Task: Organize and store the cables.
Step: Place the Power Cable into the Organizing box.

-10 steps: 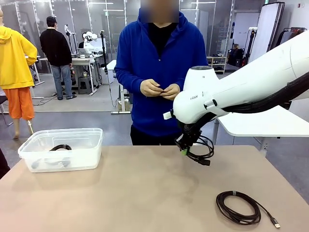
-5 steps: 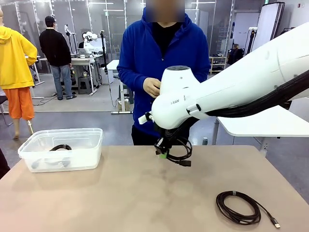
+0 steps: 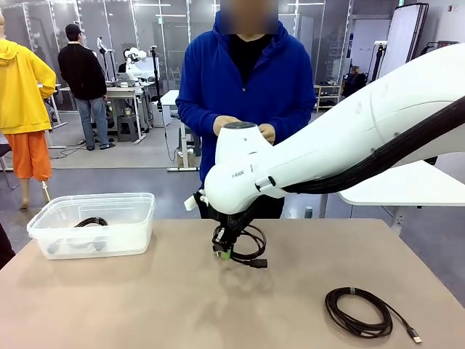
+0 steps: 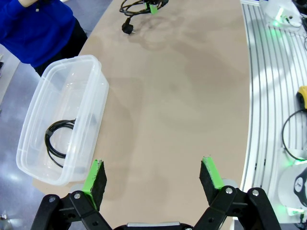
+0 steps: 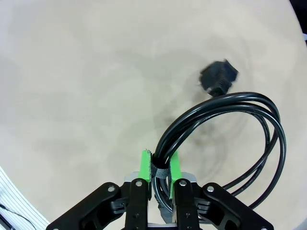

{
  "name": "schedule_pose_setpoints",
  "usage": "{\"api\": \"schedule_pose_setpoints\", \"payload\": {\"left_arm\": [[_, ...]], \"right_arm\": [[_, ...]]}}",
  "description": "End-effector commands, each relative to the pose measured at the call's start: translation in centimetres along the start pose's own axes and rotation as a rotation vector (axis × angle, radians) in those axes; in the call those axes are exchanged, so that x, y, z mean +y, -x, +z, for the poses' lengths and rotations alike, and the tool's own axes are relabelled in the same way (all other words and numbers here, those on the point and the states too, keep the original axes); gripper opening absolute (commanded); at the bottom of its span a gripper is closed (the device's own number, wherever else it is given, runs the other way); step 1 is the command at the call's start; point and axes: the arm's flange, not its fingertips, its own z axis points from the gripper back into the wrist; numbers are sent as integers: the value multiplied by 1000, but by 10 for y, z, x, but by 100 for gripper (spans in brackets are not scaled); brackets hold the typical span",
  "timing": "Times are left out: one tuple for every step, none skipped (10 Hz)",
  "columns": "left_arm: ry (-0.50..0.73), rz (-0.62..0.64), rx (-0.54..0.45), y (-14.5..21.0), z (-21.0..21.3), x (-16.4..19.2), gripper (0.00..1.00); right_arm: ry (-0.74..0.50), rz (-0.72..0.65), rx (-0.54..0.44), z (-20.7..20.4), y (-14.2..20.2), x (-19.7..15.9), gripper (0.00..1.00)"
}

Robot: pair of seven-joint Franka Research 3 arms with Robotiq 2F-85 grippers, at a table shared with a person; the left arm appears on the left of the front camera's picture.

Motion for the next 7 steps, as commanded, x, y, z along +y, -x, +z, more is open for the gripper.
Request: {"api": "schedule_pose_setpoints", "payload": {"left_arm": [[-2,-12,-22,0,0,-2,99],[-2,-12,-22,0,0,-2,99],[-2,-12,-22,0,0,-2,99],[-2,-12,-22,0,0,-2,99],[-2,-12,-22,0,0,-2,99],[-2,-12,-22,0,0,-2,99],[-2,-12,-22,0,0,-2,99]], "right_arm": [[-37,67,34,-12,-12,1,0],[-56,71,47,-25,-16,6,0],[-74,85,73,-35,-16,7,0],[-80,79,87,-42,-17,7,0],[-83,76,86,-43,-16,7,0],[-83,76,75,-40,-16,9,0],[-83,68,64,-39,-15,8,0]]}}
